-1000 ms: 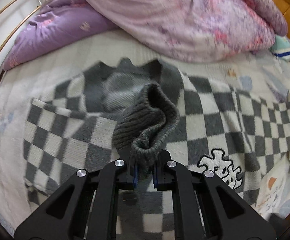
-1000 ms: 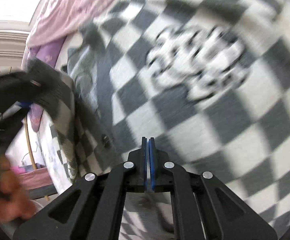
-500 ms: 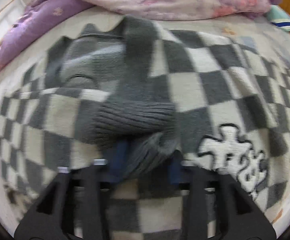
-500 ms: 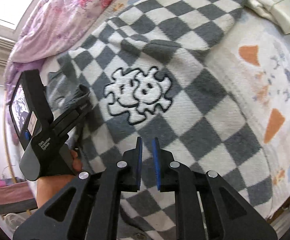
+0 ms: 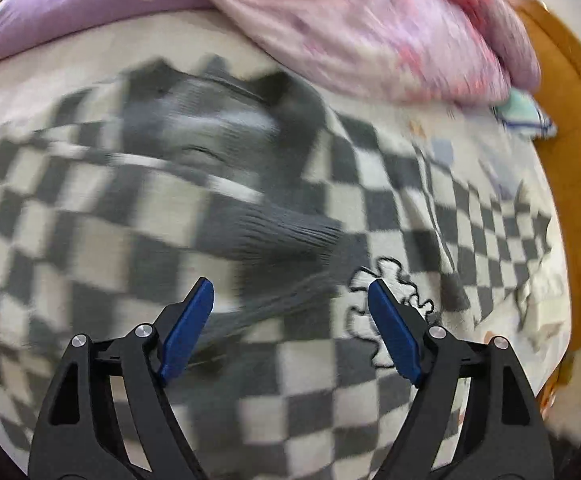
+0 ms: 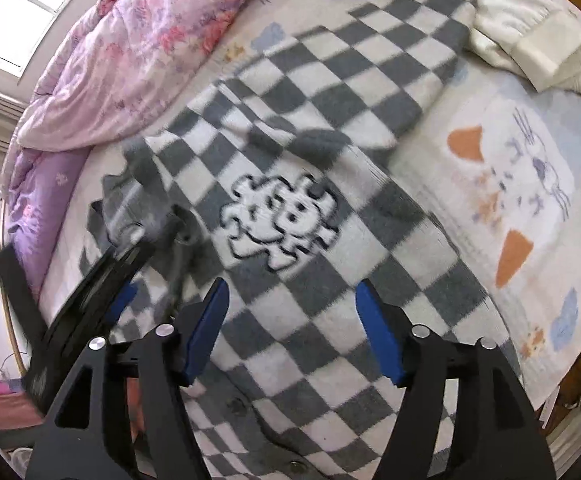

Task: Fold large clothes
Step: 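Fold the sleeve across the cardigan front with the left tool and release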

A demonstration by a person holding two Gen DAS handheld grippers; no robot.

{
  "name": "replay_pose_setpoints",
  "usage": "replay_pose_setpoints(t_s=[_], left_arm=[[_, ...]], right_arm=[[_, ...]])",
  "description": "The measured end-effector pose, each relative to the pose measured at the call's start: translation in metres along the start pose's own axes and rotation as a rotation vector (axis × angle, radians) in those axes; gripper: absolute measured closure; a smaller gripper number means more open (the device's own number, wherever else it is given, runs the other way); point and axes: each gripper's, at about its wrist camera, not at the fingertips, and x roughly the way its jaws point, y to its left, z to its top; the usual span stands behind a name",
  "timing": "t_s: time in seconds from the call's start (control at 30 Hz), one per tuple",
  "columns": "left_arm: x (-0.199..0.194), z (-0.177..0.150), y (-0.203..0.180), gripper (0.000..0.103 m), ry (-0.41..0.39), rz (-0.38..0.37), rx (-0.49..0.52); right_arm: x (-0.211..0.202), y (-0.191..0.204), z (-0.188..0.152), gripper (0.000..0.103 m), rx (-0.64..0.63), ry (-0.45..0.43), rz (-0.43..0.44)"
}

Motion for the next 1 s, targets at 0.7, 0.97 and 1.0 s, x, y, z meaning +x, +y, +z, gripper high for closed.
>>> replay_pose_setpoints(t_s=[0.7, 0.97, 1.0], left_arm=[[-0.033, -0.075, 0.274, 0.083, -0.008, 0.057, -0.663], [-0.039, -0.095, 0.277, 0.103, 0.075, 0.121, -0.627], [-0.037, -0.098, 0.279, 0.103, 0.078, 0.109, -0.623]], right_arm=[[0.152, 0.095, 0.021, 0.084, -0.133, 0.088, 0.004], [0.131, 0.069, -0.004, 0.096, -0.137, 0.095, -0.092], [0.136, 0.063, -0.007, 0.095, -0.131, 0.102, -0.095]])
